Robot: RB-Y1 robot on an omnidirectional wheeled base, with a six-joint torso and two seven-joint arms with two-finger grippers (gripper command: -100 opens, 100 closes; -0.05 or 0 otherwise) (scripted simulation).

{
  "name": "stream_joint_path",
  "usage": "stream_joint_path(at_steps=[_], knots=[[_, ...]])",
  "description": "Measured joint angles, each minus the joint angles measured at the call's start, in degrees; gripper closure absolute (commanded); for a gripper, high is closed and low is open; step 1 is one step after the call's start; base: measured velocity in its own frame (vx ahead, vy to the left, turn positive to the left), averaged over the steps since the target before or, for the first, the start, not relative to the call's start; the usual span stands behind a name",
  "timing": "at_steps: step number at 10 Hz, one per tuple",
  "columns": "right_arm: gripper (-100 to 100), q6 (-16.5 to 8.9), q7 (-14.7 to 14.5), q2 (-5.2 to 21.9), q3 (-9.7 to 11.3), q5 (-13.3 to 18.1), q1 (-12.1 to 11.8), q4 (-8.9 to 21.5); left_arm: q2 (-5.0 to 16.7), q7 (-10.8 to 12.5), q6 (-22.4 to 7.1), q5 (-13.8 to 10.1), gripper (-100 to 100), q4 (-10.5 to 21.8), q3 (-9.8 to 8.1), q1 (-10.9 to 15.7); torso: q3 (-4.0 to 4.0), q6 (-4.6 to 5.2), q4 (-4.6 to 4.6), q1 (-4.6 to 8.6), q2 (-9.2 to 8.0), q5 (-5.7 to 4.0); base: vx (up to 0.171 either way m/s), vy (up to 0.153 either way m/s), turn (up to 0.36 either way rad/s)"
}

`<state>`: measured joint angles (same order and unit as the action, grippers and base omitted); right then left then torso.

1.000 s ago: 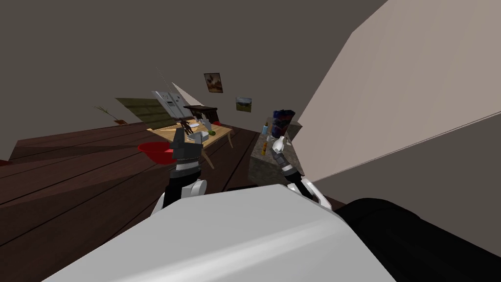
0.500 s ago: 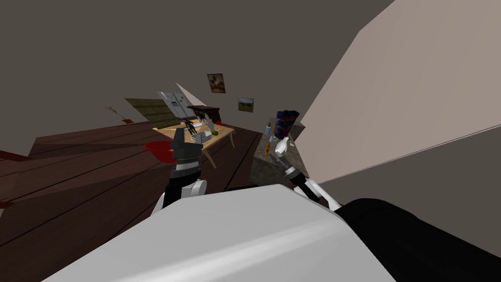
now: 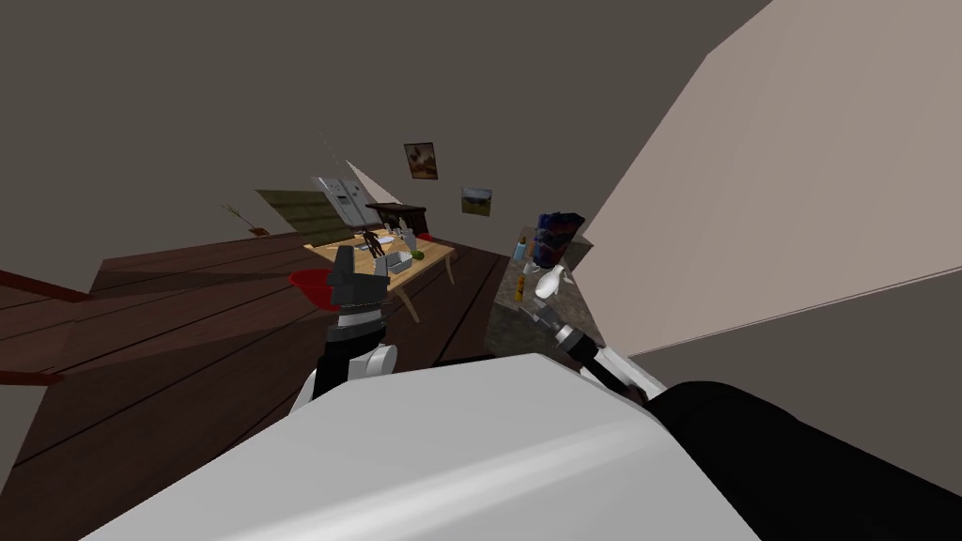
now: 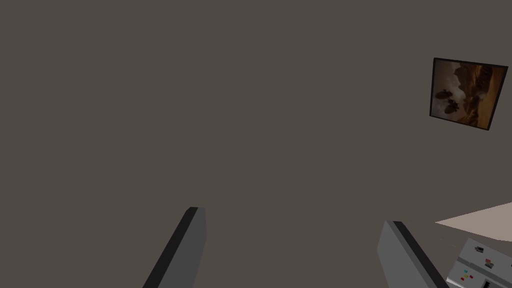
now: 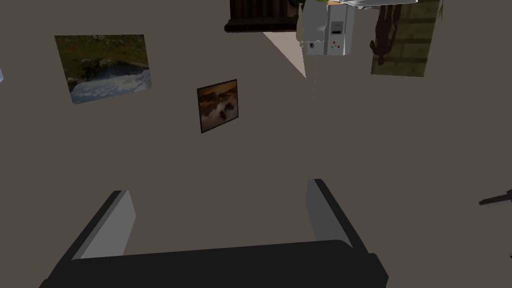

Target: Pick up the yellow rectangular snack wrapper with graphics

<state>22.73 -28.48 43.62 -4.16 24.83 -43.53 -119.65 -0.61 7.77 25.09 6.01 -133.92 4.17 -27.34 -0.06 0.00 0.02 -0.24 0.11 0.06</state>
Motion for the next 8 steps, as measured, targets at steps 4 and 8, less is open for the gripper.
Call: stream_joint_path(at_steps=[4, 8], knots=[[-100, 0.37, -5.07, 6.38, -1.21, 5.02, -2.82, 2.16, 0.0, 0.0, 0.0, 0.0, 0, 0.0, 0.0, 0.0, -0.03, 0.0, 0.01, 0.0, 0.04, 0.0, 0.039, 0.06, 0.044], [-100, 1.11, -9.83, 13.52, -3.59, 9.66, -6.63, 3.8, 0.0, 0.0, 0.0, 0.0, 0, 0.0, 0.0, 0.0, -0.04, 0.0, 0.01, 0.03, 0.07, 0.0, 0.044, 0.056, 0.039]])
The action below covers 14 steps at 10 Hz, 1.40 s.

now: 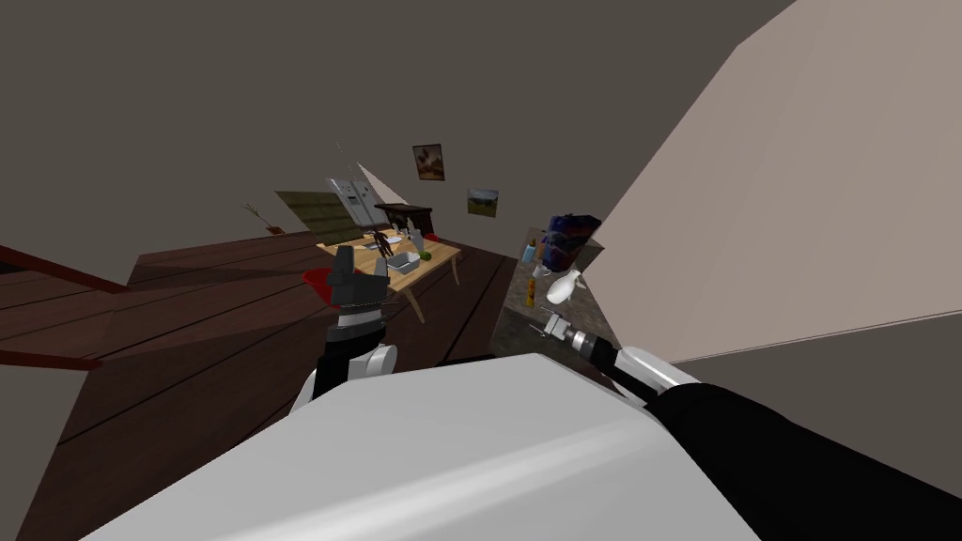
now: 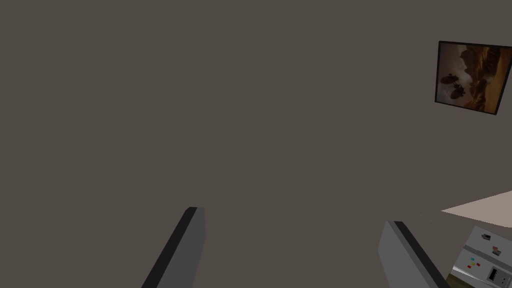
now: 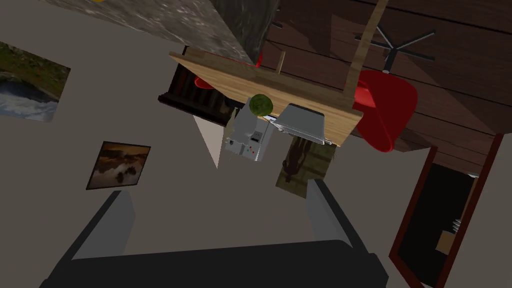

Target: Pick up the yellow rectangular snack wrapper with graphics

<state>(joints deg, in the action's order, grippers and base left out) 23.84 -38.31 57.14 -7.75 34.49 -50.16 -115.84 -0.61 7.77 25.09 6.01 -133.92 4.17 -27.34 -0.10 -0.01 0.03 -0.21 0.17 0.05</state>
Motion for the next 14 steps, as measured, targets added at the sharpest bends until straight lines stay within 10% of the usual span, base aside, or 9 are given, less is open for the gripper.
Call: stream_joint_path(at_steps=[14], knots=[[-100, 3.8, -18.55, 20.05, -5.76, 17.34, -11.09, 8.02, 0.0, 0.0, 0.0, 0.0, 0, 0.0, -0.01, -0.01, -0.14, 0.0, 0.06, 0.09, 0.23, -0.02, 0.078, 0.044, 0.036]])
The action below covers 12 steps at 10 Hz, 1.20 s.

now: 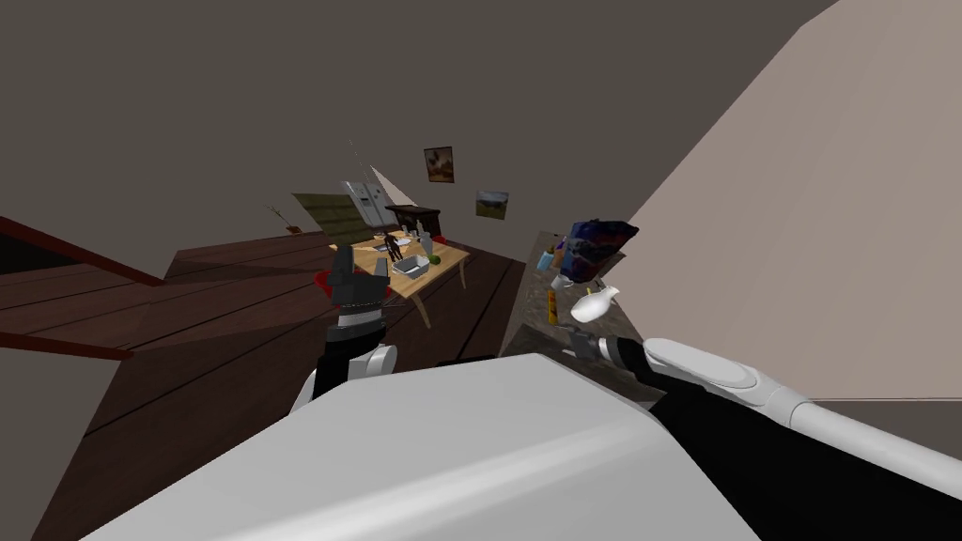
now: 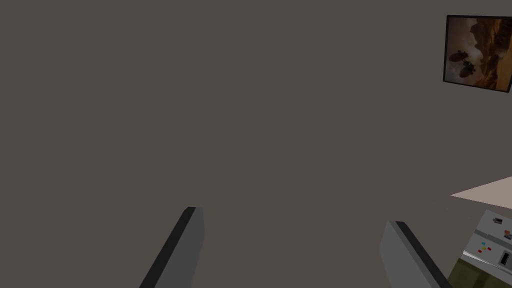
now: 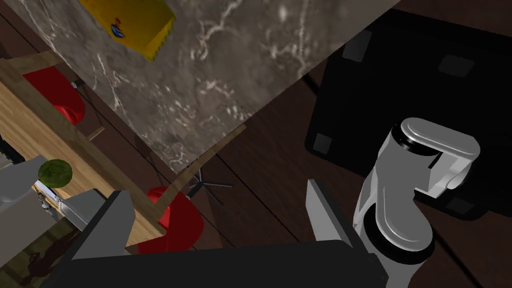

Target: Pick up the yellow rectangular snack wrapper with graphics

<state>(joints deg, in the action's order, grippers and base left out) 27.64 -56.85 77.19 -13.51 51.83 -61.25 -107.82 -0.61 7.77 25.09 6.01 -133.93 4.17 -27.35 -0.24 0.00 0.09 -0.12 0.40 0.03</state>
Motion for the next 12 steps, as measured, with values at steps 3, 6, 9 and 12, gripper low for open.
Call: stream_joint_path(at_steps=[3, 6, 9, 12], knots=[[-100, 0.51, -3.96, 4.06, -0.61, 3.75, -2.35, 1.4, 0.0, 0.0, 0.0, 0.0, 0, 0.0, 0.0, 0.0, 0.01, -0.01, 0.0, 0.07, -0.01, -0.02, 0.121, 0.025, 0.04], [-100, 1.18, -7.25, 8.83, -2.18, 7.59, -5.84, 2.47, 0.0, 0.0, 0.0, 0.0, 0, 0.0, 0.0, 0.0, 0.0, -0.01, 0.0, 0.07, 0.0, -0.02, 0.114, 0.002, 0.043], [-100, 2.22, -11.16, 12.18, -2.63, 10.97, -8.48, 4.14, 0.0, 0.0, 0.0, 0.0, 0, 0.0, 0.0, 0.0, -0.03, 0.0, 0.01, 0.12, 0.06, -0.04, 0.139, -0.016, 0.042], [-100, 3.22, -15.23, 16.23, -3.2, 15.02, -12.17, 5.32, 0.01, 0.0, 0.0, 0.0, 0, 0.0, -0.01, -0.01, -0.22, -0.03, 0.09, 0.23, 0.36, -0.08, 0.201, -0.043, 0.077]])
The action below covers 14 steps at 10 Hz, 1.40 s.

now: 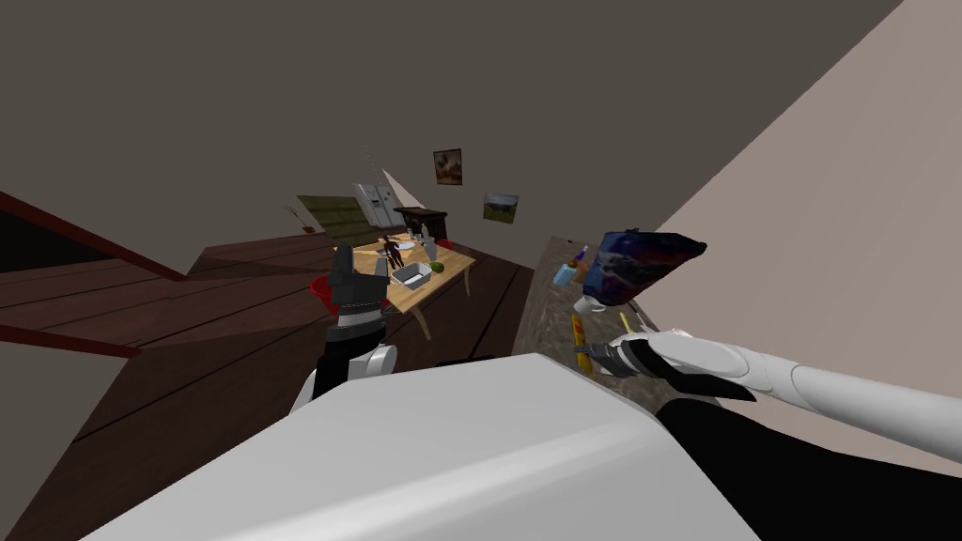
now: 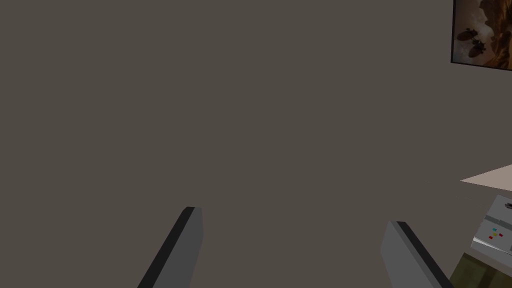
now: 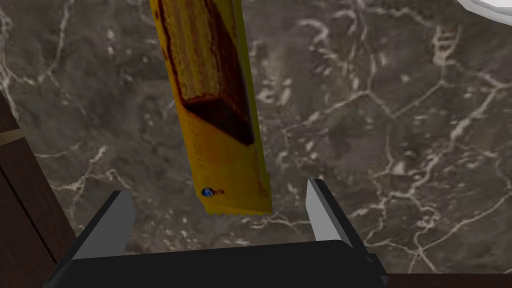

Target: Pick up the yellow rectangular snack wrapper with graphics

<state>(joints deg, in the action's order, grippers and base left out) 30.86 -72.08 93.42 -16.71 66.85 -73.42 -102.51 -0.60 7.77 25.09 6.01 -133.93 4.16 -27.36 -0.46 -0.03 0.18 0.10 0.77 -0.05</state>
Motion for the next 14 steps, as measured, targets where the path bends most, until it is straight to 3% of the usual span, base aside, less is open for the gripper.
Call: stream_joint_path(at_steps=[2, 3, 6, 7, 8, 13, 14], knots=[[-100, 0.73, -1.77, 2.29, -0.6, 2.01, -1.96, 0.39, 0.01, 0.0, 0.0, 0.0, 0, 0.0, -0.01, 0.0, 0.04, 0.02, -0.02, 0.27, -0.07, -0.05, 0.165, -0.135, 0.058], [-100, 1.01, -3.15, 3.21, 0.5, 2.17, -1.58, 1.07, 0.01, 0.0, 0.0, 0.0, 0, 0.0, -0.01, 0.0, 0.09, 0.02, -0.03, 0.43, -0.16, -0.1, 0.116, -0.103, 0.016], [-100, 0.86, -4.75, 4.56, 1.19, 3.46, -2.59, 0.95, -0.01, 0.0, 0.0, 0.0, 0, 0.0, 0.0, 0.01, 0.35, 0.05, -0.14, -0.14, -0.61, 0.03, 0.039, 0.004, -0.018], [0, 0.88, -4.81, 4.56, 1.16, 3.49, -2.62, 0.94, -0.01, 0.0, 0.0, 0.0, 0, 0.0, 0.0, 0.02, 0.43, 0.06, -0.17, -0.16, -0.74, 0.04, 0.0, 0.0, 0.0], [-100, 0.88, -4.8, 4.56, 1.16, 3.49, -2.62, 0.95, -0.01, 0.0, 0.0, 0.0, 0, 0.0, 0.0, 0.02, 0.47, 0.07, -0.19, -0.16, -0.8, 0.04, 0.032, -0.005, 0.102], [-100, -4.56, -6.38, 0.41, 8.19, 5.24, -2.16, 0.37, -0.01, 0.0, 0.0, 0.0, 0, 0.0, 0.0, 0.02, 0.44, 0.1, -0.17, -0.14, -0.77, -0.01, 0.034, -0.001, 0.056], [100, -4.62, -6.7, 0.27, 8.28, 5.24, -2.14, 0.43, -0.01, 0.0, 0.0, 0.0, 0, 0.0, 0.0, 0.02, 0.48, 0.1, -0.18, -0.07, -0.84, -0.05, 0.0, 0.0, 0.0]])
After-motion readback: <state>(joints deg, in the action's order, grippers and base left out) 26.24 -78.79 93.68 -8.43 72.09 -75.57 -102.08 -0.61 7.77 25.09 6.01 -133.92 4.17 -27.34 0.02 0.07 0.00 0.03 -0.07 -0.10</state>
